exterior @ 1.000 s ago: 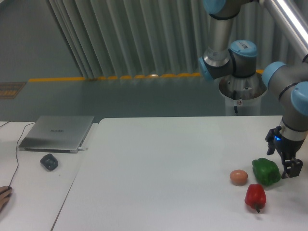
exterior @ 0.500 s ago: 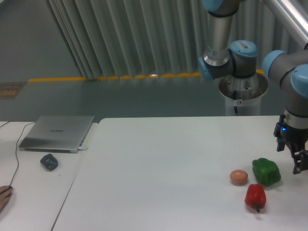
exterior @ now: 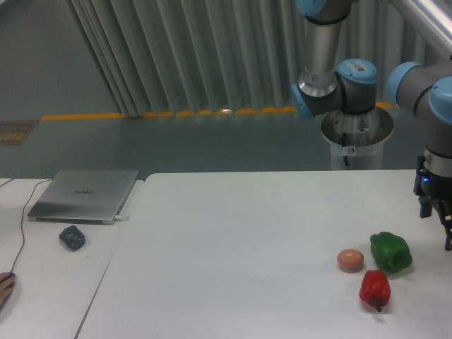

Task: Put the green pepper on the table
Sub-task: 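Raise the open gripper up away from the green pepper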

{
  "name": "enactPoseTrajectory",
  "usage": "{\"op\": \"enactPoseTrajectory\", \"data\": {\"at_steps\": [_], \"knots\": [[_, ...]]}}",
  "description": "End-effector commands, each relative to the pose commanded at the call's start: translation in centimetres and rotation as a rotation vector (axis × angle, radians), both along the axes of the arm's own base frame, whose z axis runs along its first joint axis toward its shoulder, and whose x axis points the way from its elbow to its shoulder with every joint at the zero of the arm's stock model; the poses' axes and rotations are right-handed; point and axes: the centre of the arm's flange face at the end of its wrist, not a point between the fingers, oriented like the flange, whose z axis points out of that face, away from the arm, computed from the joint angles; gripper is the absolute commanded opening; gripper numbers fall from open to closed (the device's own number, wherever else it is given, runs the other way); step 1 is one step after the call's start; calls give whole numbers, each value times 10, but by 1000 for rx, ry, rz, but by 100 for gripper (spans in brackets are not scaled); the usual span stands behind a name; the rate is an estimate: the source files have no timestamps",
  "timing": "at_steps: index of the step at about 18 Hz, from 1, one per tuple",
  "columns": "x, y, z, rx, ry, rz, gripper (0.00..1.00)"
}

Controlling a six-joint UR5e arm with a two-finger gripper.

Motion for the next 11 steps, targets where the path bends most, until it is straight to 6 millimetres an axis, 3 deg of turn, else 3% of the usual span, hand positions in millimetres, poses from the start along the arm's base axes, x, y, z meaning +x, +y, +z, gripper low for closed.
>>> {"op": "enactPoseTrajectory", "data": {"at_steps": [5,11], "knots": [[15,-4,-8,-19,-34,-8,100],[21,-8,-3,-14,-35,-7,100]]}}
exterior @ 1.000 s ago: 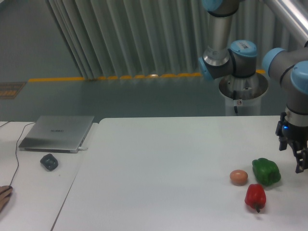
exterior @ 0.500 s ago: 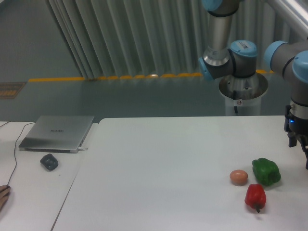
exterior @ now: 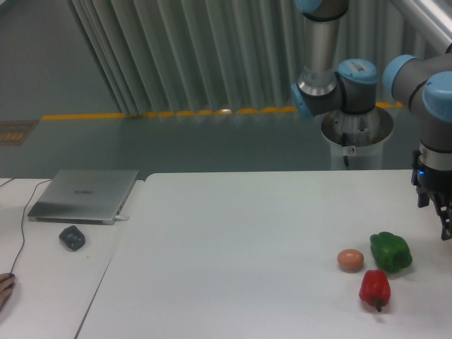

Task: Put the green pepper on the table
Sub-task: 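Raise the open gripper up away from the green pepper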

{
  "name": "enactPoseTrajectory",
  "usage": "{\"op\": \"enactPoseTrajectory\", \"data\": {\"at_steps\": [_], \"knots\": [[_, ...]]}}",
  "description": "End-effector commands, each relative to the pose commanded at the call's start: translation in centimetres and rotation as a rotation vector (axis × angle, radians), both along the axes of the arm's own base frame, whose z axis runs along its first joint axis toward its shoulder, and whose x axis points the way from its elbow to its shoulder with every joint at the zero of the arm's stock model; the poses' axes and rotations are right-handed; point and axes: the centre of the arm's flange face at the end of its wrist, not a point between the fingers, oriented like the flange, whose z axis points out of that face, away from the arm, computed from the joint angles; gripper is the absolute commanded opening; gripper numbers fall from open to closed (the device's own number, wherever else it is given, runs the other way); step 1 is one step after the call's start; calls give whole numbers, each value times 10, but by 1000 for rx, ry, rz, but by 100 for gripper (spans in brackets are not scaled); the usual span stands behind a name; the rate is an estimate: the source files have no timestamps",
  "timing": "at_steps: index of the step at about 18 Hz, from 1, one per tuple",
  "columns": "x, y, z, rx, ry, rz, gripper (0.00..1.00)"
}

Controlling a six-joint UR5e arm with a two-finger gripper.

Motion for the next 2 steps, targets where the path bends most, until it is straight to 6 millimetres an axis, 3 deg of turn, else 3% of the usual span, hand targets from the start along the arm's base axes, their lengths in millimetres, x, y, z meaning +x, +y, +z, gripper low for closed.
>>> {"op": "enactPoseTrajectory", "data": {"at_steps": [2], "knots": [[0,0,-1,-2,0,0,100]]}}
